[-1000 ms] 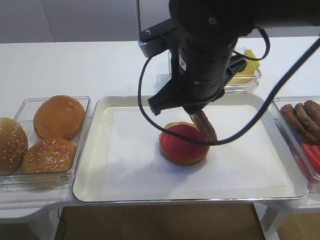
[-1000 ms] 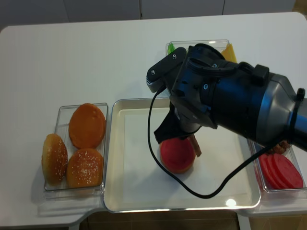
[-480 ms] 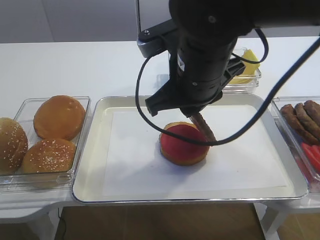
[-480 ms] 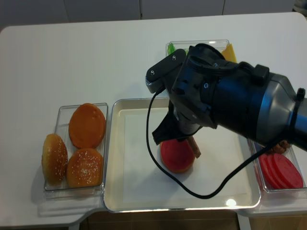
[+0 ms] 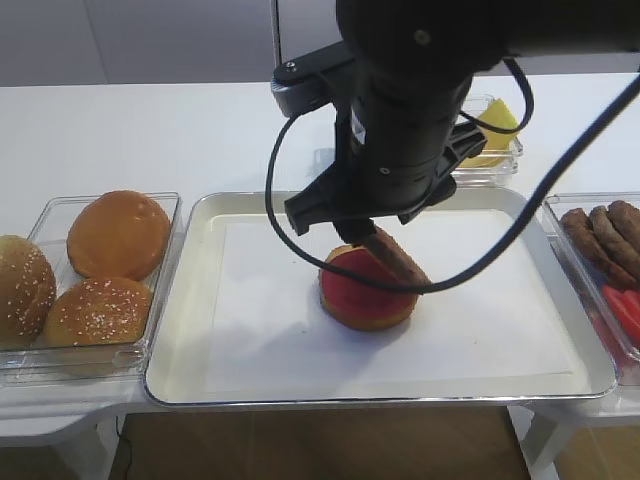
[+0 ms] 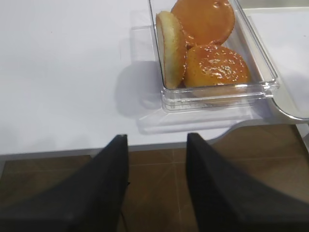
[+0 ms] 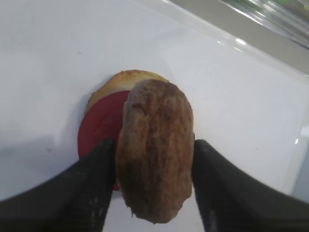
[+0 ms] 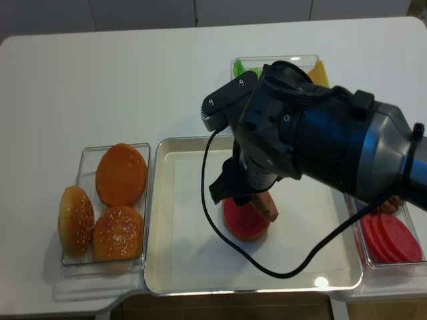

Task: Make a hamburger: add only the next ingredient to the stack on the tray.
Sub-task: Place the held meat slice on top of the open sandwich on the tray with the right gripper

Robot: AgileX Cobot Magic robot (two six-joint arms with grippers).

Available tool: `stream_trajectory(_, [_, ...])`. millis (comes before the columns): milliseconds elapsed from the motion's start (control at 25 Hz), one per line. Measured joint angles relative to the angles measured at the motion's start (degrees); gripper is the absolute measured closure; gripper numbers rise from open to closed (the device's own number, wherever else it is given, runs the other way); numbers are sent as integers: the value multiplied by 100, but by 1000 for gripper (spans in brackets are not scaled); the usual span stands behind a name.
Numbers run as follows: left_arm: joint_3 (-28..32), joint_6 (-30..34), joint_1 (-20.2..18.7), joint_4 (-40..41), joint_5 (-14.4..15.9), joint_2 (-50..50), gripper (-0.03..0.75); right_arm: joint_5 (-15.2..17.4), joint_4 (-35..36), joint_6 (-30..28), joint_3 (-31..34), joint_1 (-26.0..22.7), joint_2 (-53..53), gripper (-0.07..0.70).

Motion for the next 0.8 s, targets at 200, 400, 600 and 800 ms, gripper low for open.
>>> stream_trajectory(200, [0,0,0,0,0,0,419,-25,127,0,0,0,0,209])
stream_trajectory(400, [0,0,0,0,0,0,419,-25,151,0,0,0,0,141])
stream_trajectory(600, [0,0,0,0,0,0,419,-25,163,-102,0,0,0,122])
stream_trajectory(800, [0,0,0,0,0,0,419,-34,516,-677,0,-258,-48,134])
